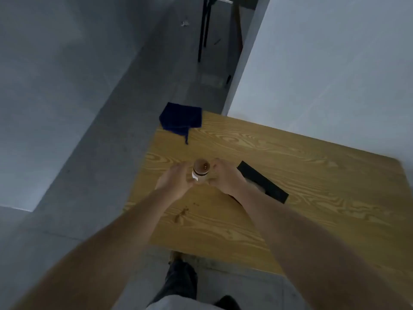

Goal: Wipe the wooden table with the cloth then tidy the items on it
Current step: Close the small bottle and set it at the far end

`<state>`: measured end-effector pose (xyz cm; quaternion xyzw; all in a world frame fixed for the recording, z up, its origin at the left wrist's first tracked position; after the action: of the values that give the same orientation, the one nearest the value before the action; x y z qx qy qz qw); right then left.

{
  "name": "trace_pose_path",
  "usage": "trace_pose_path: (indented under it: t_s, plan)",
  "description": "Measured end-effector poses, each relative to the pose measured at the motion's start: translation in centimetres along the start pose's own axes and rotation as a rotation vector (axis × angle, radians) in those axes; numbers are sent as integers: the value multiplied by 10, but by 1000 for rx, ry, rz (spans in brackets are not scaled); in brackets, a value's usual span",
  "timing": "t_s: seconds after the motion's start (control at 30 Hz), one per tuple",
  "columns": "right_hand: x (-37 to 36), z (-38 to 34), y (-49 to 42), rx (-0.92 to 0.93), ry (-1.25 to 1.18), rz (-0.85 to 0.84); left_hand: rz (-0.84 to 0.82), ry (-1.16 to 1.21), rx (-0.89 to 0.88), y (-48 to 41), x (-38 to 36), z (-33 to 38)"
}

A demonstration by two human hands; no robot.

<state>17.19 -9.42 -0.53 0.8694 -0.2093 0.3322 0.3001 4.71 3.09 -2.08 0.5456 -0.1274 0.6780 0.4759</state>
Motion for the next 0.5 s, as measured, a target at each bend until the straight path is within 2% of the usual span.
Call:
trace_pose_path:
  t_s: [0.1, 0.5]
  plan:
    - [-1, -5, -13, -16, -80, 21, -10, 77, -52, -20, -1, -3]
    - [-1, 3, -20, -59, -177, 86, -59, 111, -225, -45, 2, 10]
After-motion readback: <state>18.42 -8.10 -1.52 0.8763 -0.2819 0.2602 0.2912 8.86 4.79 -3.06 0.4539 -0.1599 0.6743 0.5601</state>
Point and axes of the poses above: each hand's wrist, its own y-axis away from the middle knuckle, its own x-axis out of the back of the hand, z = x × y, the point moved 6 cm from there along -y, towards the middle knuckle, and after that the axes turned 10 degrees about -y, right-handed, at the moved point
